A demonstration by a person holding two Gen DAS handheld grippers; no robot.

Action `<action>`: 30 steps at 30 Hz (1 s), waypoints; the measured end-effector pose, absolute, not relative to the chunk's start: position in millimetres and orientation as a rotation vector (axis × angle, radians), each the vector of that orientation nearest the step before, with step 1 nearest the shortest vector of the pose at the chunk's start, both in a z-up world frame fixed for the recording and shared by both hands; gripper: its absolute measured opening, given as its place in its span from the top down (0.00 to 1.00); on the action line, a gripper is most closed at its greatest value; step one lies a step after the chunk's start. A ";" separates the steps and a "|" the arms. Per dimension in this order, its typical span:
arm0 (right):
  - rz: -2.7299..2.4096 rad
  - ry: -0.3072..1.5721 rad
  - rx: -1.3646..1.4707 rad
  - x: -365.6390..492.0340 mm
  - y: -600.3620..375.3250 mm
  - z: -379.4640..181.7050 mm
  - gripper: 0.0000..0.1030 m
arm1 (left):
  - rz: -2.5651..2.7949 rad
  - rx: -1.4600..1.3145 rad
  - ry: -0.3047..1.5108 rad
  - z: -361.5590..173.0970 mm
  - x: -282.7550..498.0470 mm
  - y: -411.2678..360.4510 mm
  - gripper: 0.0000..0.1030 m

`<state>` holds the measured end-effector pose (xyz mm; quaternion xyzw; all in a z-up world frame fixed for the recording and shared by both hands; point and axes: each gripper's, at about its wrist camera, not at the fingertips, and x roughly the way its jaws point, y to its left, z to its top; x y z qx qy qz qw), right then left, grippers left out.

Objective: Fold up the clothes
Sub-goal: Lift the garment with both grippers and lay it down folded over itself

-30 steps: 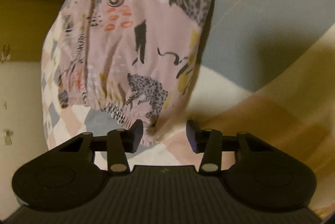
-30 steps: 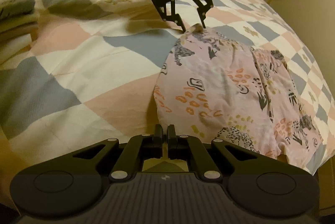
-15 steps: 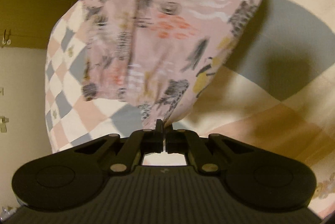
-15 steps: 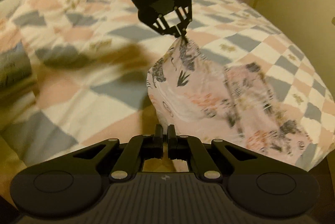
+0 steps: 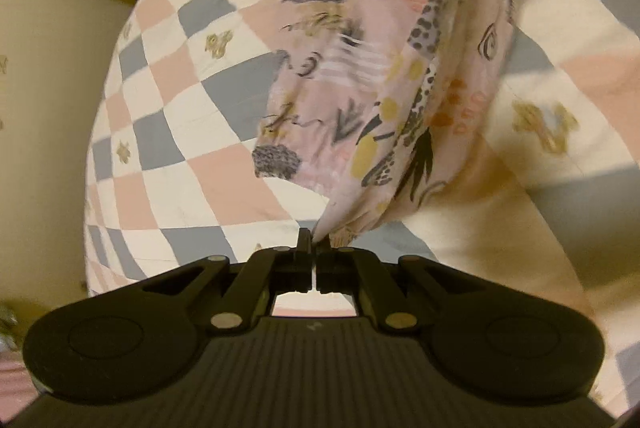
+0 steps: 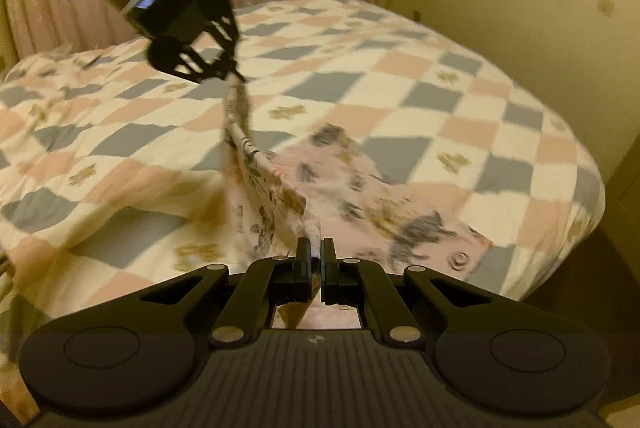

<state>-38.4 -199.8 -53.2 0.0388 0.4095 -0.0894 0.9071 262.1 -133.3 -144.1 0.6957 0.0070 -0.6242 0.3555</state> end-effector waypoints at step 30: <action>-0.278 1.003 0.509 16.8 -485.0 -214.2 0.98 | -1.585 1.684 0.639 -243.0 311.8 -343.8 0.96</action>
